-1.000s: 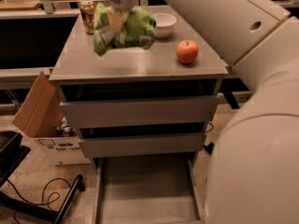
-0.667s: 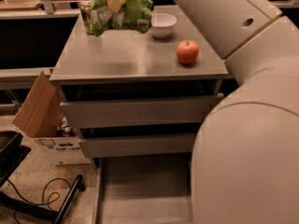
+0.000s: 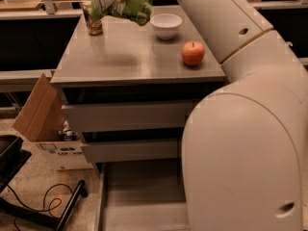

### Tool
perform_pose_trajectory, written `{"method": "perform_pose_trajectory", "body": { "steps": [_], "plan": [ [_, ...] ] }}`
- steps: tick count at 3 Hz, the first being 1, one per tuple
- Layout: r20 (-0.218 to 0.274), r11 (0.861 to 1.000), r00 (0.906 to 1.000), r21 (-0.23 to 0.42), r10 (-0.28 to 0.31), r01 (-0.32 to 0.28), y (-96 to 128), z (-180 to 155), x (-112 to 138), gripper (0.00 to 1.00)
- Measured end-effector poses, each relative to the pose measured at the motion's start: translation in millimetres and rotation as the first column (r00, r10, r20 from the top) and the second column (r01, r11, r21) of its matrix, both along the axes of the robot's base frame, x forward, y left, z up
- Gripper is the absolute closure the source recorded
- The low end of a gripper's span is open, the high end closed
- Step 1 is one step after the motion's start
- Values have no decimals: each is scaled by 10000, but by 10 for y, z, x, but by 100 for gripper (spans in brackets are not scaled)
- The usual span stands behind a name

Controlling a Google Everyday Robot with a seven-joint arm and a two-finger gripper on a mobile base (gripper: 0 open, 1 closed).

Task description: Pick green rice chip bag from bottom drawer and place on counter

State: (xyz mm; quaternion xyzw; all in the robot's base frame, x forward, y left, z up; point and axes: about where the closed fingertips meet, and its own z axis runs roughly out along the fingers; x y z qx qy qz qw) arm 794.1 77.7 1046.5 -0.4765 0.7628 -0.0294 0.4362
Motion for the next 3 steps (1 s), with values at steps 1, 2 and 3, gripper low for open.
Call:
{"method": "perform_pose_trajectory", "body": {
  "steps": [1,2,3],
  "plan": [
    [-27,10000,10000,-12,18,-18,18,-26,11,82],
    [-65,10000,10000,-30,34,-34,33,-58,19,59],
    [-104,10000,9999,-50,56,-56,52,-89,26,36]
  ]
}}
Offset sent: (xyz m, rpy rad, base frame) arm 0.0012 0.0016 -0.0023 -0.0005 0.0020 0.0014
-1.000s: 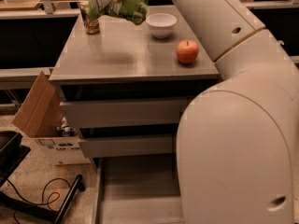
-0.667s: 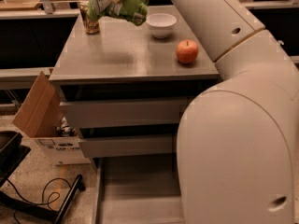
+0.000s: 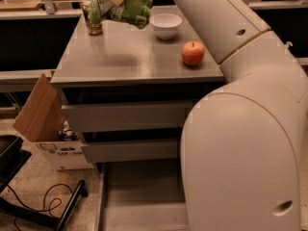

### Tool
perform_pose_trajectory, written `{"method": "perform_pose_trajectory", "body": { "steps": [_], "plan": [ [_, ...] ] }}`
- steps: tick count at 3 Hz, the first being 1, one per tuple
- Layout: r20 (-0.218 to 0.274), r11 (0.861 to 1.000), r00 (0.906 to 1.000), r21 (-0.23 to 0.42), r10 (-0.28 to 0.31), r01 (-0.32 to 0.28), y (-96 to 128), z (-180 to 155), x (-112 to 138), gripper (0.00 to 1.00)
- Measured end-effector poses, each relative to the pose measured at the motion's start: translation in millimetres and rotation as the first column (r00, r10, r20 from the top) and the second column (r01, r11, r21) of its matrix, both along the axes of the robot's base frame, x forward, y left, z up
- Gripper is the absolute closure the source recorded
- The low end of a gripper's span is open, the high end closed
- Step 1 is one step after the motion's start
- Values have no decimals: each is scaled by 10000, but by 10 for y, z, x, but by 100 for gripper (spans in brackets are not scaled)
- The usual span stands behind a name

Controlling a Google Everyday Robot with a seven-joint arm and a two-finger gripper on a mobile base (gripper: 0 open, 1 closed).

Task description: Pick green rice chip bag from bottom drawer and place on counter

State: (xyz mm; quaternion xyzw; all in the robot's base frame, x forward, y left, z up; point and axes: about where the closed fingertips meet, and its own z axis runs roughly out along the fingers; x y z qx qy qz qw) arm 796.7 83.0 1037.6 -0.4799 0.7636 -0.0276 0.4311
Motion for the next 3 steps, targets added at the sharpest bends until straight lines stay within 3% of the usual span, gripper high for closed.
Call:
{"method": "perform_pose_trajectory", "body": {
  "steps": [1,2,3],
  "plan": [
    [-41,10000,10000,-21,21,-21,19,-33,8,12],
    [-74,10000,10000,-38,37,-38,33,-60,14,0],
    [-32,9999,9999,33,-96,96,-18,-31,19,0]
  ]
}}
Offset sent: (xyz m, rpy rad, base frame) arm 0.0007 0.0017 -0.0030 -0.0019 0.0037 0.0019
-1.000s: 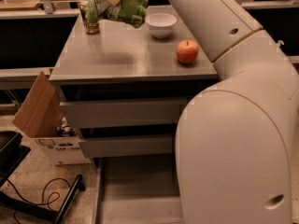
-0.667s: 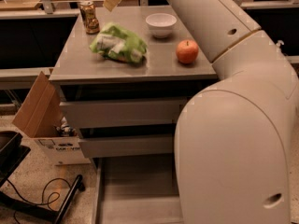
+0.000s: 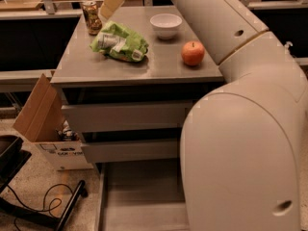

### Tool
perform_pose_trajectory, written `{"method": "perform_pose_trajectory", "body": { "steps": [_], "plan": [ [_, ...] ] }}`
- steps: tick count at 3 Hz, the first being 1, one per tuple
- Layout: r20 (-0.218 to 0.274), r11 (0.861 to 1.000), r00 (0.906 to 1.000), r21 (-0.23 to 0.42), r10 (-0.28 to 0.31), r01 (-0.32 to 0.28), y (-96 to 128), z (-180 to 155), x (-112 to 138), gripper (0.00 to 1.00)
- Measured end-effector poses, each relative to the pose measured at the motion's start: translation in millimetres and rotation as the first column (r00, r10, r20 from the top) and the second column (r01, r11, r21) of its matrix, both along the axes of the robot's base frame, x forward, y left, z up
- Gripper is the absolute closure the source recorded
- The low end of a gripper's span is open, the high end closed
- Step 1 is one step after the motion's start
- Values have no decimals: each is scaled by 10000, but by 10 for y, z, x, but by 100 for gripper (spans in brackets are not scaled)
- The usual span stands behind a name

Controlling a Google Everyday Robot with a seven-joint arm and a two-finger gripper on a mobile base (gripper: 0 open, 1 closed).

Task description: Pick green rice chip bag from bottom drawer and place on counter

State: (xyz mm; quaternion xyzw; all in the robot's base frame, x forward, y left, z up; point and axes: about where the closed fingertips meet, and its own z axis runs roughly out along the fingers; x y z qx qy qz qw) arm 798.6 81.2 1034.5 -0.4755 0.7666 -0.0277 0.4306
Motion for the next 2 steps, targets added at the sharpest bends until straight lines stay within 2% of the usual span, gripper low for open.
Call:
{"method": "perform_pose_trajectory", "body": {
  "steps": [1,2],
  "plan": [
    [354,9922,9940,728,-1036,1008,-446,335,-46,0],
    [676,9540,9618,1629,-2655,2519,-1106,666,-197,0]
  ]
}}
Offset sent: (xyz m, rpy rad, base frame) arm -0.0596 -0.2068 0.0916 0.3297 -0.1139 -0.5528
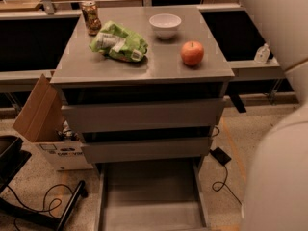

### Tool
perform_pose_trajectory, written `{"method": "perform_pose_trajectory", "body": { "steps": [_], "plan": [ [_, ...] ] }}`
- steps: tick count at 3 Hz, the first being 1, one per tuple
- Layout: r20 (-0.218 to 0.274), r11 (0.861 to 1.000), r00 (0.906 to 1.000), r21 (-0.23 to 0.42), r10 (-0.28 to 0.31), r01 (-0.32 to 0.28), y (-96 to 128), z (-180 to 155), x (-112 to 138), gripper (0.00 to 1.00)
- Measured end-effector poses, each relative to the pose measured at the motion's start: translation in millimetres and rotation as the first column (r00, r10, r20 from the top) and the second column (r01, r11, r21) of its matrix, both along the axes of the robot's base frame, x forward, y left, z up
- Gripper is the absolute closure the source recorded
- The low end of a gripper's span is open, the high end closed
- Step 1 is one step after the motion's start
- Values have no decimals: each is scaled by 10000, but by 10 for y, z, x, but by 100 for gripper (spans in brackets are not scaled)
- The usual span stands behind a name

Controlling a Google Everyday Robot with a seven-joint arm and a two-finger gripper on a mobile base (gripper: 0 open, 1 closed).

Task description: Pick green rice chip bag from bottom drawer and place on counter

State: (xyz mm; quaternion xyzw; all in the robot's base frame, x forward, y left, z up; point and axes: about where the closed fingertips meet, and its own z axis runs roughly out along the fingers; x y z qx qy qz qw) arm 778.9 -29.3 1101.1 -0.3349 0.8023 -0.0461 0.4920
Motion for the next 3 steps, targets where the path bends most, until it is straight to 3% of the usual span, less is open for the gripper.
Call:
{"method": "perform_pose_trajectory", "body": {
  "steps": [1,2,3],
  "plan": [
    [-277,9797,9843,952,-1745,1764,-675,-61,-95,0],
    [-538,9239,9382,1629,-3420,3462,-1305,-175,-279,0],
    [-675,8565,8751,1819,-4792,4830,-1732,-295,-575,0]
  ]
}}
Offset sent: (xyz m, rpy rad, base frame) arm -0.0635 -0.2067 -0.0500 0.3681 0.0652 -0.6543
